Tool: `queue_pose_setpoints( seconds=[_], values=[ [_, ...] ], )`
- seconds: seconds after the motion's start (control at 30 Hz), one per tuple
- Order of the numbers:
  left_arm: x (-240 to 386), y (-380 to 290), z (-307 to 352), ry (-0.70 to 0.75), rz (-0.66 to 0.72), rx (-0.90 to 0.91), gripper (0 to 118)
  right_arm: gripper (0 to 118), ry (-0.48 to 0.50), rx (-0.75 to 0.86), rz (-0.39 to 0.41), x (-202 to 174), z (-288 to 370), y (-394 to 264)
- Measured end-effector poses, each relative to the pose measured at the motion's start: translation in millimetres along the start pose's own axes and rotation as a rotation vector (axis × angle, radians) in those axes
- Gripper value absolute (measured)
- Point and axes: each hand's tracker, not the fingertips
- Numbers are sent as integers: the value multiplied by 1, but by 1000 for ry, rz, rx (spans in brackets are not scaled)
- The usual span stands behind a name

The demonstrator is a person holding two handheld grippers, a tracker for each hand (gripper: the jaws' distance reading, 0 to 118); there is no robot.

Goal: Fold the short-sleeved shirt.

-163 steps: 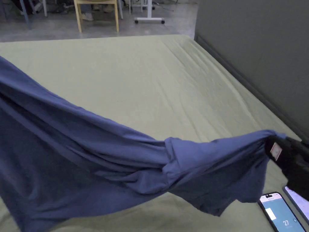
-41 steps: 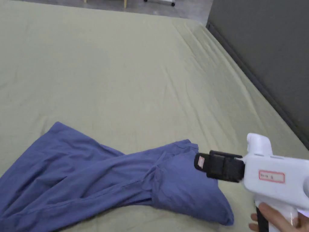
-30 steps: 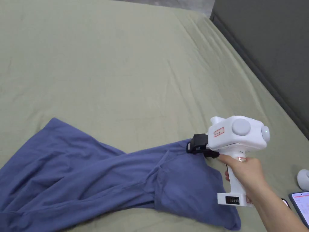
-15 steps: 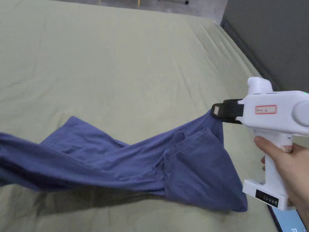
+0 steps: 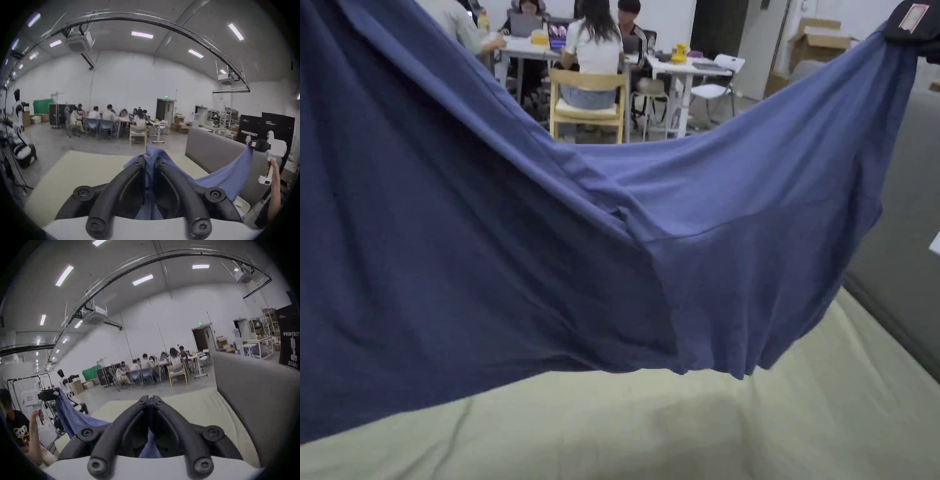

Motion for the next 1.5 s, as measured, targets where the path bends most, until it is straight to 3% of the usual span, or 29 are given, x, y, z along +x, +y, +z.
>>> queue_pose_setpoints(
  seconds=[0.13, 0.33, 0.67, 0.83, 1.07, 1.2, 1.3, 1.5],
  values=[
    [-10, 55, -31, 48, -18, -26, 7, 5, -21, 24, 26, -4, -37, 58],
    [-39, 100, -98, 72, 97, -56, 7, 5, -71, 1, 47, -11, -124, 113],
    [-66, 90, -235, 195, 66, -60, 7, 5, -148, -31, -5, 7, -261, 120],
    [-76, -4, -295, 180, 46, -173, 7, 5, -162, -116, -24, 47, -302, 37],
    [-85, -221, -351, 149, 163, -449, 7, 5, -207, -366, -108, 130, -335, -170],
    [-90, -314, -364, 163, 226, -602, 7, 5, -231, -508, -179, 159, -330, -270],
    [-92, -346, -358, 167, 255, -647, 7, 5, -248, -553, -233, 170, -318, -314],
    [-85, -358, -306, 145, 227, -625, 7, 5, -276, -583, -125, 157, -270, -339]
  ],
)
